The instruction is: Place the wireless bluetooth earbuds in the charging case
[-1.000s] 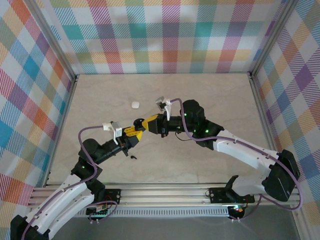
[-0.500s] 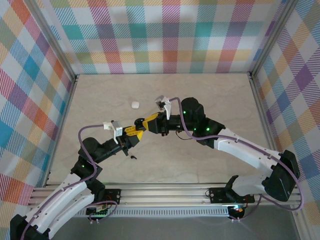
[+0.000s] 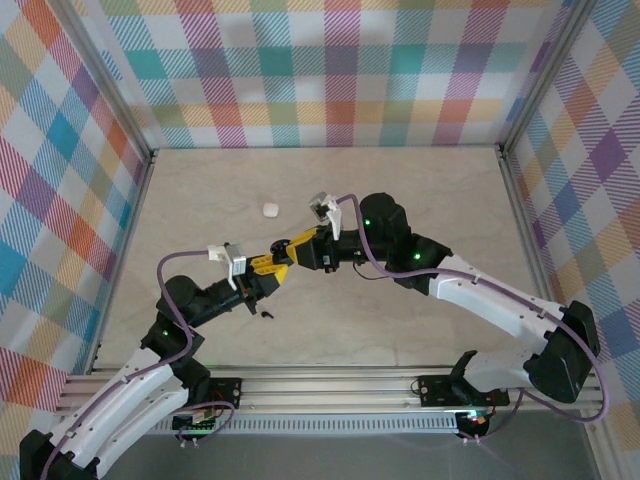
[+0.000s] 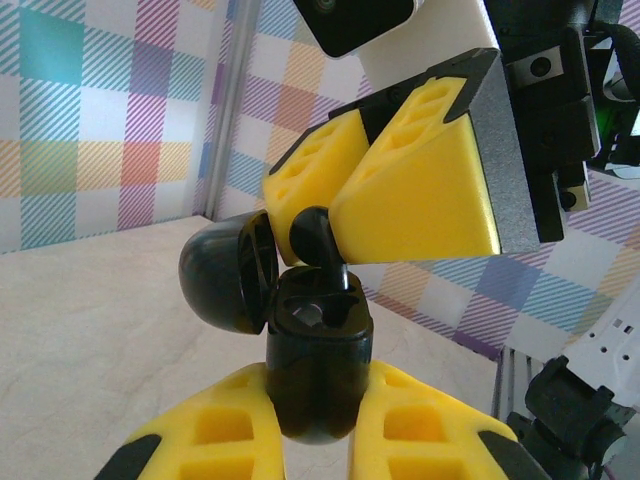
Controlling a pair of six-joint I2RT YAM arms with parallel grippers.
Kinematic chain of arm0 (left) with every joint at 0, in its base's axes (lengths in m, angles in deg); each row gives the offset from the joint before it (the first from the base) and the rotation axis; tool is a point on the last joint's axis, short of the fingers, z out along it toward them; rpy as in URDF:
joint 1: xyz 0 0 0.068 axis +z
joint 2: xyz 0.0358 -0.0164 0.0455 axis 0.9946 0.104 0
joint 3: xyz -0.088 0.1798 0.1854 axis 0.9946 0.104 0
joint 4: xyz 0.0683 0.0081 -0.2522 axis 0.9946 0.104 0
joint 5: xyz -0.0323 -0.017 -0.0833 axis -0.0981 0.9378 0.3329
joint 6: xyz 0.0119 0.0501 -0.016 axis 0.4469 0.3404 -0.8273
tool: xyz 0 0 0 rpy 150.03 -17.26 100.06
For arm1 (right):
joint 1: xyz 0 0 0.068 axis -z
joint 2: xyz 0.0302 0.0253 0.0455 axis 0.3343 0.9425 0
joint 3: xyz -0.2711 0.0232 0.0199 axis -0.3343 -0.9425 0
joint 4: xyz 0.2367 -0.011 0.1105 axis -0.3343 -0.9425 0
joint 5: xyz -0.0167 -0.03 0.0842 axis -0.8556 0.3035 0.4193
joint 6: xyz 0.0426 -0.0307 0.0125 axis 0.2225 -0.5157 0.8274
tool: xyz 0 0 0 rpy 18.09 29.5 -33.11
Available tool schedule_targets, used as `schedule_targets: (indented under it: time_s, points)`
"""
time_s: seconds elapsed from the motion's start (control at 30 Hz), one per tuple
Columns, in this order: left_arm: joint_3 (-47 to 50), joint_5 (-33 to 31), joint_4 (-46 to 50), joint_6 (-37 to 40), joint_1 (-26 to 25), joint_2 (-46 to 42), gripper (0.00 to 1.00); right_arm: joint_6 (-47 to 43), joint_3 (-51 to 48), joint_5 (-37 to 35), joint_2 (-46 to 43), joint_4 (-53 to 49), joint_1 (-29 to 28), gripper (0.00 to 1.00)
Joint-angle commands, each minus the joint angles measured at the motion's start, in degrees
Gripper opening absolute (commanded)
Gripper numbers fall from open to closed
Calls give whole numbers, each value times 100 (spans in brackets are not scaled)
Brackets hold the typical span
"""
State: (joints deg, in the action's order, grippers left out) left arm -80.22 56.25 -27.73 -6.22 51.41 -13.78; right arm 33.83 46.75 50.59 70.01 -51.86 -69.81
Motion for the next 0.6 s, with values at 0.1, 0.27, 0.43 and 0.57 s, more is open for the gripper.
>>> schedule_targets:
  time_s: [0.1,0.27,0.43,0.57]
  points:
    - [-289,151,-366,145,-95,-195,0,-56,231,149,144,-527,-26,32]
    - [-274,126,-266,166,-104,-262,0,22,366,158,126,-635,-23,35]
    - [-210,77,-239,171,-113,-314,0,17,558,174,159,-772,-26,37]
    - [-188,64,-226,166,-117,-363,0,-38,691,193,214,-921,-26,38]
